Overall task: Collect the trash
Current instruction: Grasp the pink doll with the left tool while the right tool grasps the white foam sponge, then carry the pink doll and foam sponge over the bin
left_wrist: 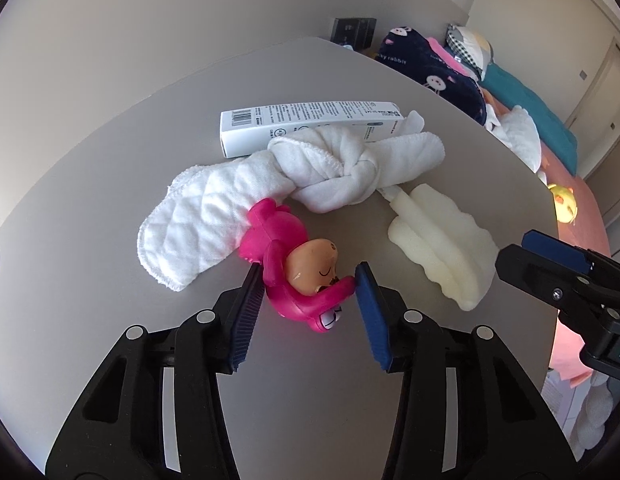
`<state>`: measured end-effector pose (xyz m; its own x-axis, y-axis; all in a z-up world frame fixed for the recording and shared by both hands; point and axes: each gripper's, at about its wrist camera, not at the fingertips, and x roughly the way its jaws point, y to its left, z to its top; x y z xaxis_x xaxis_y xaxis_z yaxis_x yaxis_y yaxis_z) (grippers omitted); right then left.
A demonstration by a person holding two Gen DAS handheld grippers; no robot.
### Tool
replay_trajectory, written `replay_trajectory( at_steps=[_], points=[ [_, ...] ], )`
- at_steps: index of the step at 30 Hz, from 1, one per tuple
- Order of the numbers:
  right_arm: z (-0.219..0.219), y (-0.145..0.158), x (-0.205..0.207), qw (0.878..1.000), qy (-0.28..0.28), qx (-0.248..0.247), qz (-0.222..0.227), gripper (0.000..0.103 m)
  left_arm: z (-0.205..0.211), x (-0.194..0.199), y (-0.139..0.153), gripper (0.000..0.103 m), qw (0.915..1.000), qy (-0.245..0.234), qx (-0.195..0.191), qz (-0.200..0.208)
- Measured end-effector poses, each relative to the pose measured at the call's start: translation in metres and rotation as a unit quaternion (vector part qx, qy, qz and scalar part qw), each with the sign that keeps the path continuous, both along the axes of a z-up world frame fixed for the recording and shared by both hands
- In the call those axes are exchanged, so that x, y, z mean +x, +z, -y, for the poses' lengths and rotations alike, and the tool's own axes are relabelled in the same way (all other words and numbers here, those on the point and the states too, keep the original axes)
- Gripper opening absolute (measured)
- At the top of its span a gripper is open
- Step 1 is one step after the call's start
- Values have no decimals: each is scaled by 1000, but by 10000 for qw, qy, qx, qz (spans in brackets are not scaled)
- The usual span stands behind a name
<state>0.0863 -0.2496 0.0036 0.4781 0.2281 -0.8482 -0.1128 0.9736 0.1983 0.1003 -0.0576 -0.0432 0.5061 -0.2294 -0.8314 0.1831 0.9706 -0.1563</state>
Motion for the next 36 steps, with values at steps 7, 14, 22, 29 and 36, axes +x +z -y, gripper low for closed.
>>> replay_trajectory(
  at_steps=[7, 14, 22, 29, 36],
  points=[
    [-19, -17, 15, 9996, 197, -133, -155, 63, -14, -11, 2, 46, 10000, 88, 11, -8],
    [-27, -33, 27, 9987, 266, -295, -317, 56, -18, -12, 2, 45, 9999, 104, 18, -44],
    [-29, -30, 17, 9976, 418, -367, -402, 33, -17, -17, 6, 45, 9999, 82, 61, -14],
    [-20, -18, -4, 9985, 311, -287, -337, 22, -6, -25, 14, 45, 9999, -35, 95, 80],
    [2, 1, -29, 9997, 104, -129, -156, 21, 13, -43, 25, 45, 9995, -259, 118, 165]
  ],
)
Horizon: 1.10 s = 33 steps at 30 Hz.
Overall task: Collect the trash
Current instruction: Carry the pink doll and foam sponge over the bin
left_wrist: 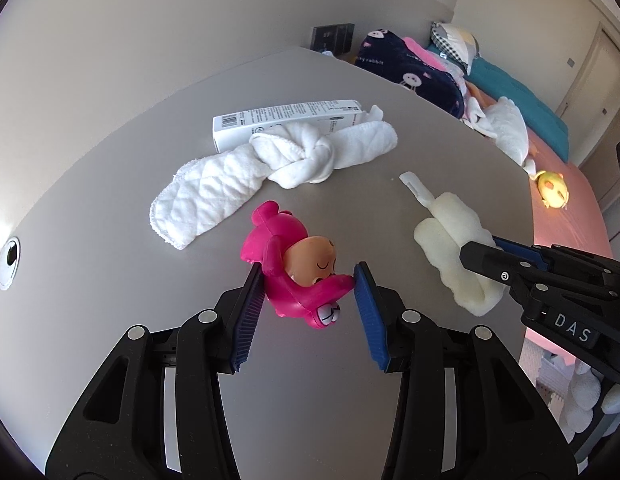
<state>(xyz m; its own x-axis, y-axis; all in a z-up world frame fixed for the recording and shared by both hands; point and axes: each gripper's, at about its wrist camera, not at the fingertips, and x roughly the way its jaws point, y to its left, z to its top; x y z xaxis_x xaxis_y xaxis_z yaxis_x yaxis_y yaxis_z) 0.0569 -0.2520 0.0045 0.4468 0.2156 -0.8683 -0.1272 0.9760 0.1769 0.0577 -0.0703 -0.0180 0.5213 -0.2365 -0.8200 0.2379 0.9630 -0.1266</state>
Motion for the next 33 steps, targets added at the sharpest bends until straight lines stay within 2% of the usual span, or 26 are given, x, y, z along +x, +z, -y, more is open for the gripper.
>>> replay_trajectory(
  at_steps=[16, 33],
  points=[
    [64, 30, -62, 9978, -607, -3, 250, 21, 64, -38, 15, 45, 9974, -716, -15, 119],
    [141, 53, -120, 9892, -1395, -39, 458, 21, 148, -65, 26, 45, 9879, -1538, -44, 207]
  ],
)
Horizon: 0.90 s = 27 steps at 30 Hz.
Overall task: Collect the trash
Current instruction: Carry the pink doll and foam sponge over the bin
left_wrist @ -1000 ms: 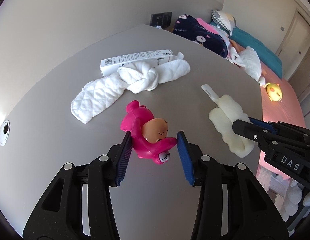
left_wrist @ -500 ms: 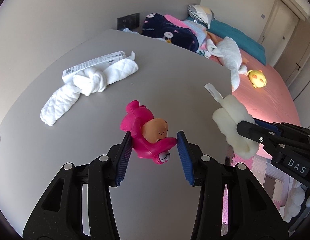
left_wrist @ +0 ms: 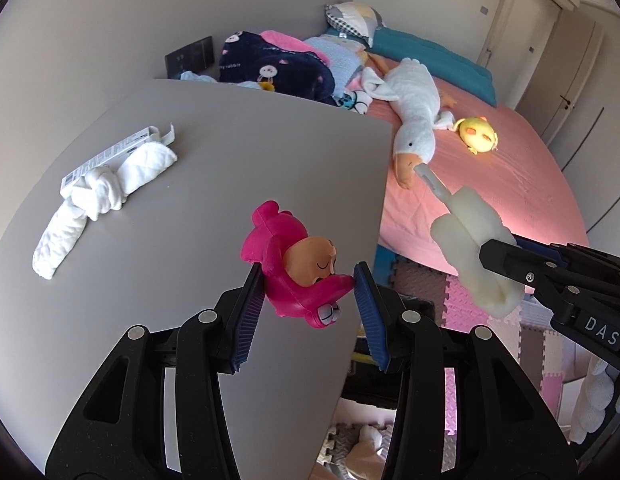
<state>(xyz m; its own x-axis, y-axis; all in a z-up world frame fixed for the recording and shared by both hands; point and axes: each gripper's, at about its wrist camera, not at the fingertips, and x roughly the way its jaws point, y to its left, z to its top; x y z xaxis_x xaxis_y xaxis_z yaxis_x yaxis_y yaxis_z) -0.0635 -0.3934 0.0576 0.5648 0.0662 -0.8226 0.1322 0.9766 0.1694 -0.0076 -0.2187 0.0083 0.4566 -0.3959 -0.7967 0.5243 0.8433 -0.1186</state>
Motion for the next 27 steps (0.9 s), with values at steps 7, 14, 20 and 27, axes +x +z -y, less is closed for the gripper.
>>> replay_trajectory(
  at_steps=[7, 14, 20, 27],
  points=[
    [34, 6, -20, 9993, -366, 4, 86, 21, 34, -10, 1, 45, 9994, -334, 37, 19],
    [65, 10, -40, 9973, -721, 11, 157, 21, 64, -17, 3, 45, 9980, -625, 62, 51],
    [87, 11, -56, 9946, -1013, 33, 219, 21, 88, -27, 6, 45, 9956, -929, 92, 94],
    [107, 14, -74, 9911, -1309, 5, 239, 22, 116, -41, 6, 45, 9912, -1315, 98, 91]
  ],
)
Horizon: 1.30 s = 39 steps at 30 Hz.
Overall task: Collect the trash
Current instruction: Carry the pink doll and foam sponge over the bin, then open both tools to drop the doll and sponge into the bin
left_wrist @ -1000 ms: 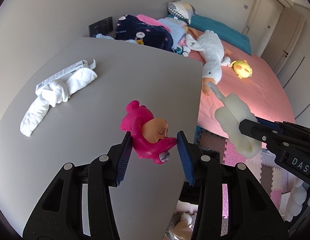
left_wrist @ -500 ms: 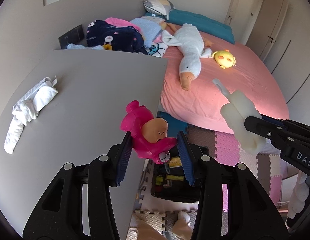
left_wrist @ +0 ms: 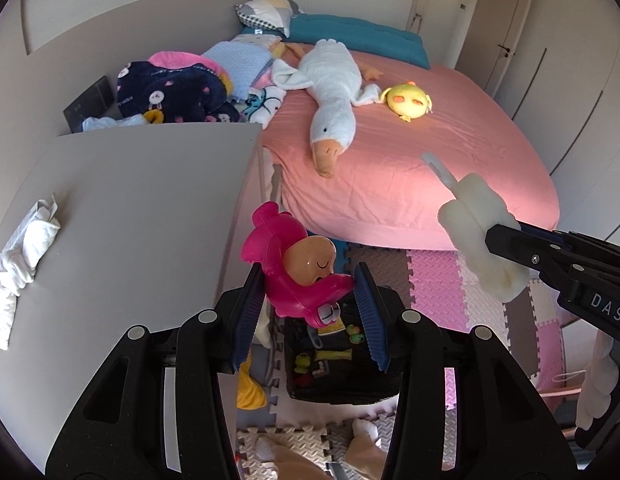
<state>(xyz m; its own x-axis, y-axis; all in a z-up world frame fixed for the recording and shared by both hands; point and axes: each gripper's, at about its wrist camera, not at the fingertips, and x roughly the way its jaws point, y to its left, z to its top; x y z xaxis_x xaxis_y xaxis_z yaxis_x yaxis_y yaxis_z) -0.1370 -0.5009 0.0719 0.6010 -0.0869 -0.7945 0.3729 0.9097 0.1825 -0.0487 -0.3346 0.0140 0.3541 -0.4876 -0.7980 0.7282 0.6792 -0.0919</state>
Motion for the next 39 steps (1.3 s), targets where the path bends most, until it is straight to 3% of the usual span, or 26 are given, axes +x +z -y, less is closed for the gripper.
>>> replay_trajectory(
  at_steps=[15, 26, 29, 30, 33, 35, 39],
  points=[
    [36, -1, -32, 9985, -547, -44, -84, 23, 52, -29, -7, 45, 9972, -742, 50, -82],
    [47, -4, -36, 9973, -724, -19, -116, 23, 65, -31, -12, 45, 9954, -933, 129, -142],
    [49, -5, -34, 9971, -739, 22, -168, 28, 68, -29, -15, 45, 9948, -984, 183, -212],
    [49, -6, -33, 9969, -763, 64, -187, 38, 69, -28, -16, 47, 9943, -1020, 201, -251],
    [53, -5, -32, 9961, -854, 100, -177, 53, 68, -29, -12, 90, 9962, -846, 225, -31],
    [53, -3, -32, 9956, -918, -3, -159, 57, 67, -28, -8, 90, 9966, -778, 198, 163],
    [55, -1, -33, 9952, -974, -43, -100, 57, 66, -18, -8, 90, 9975, -652, 238, 157]
  ],
)
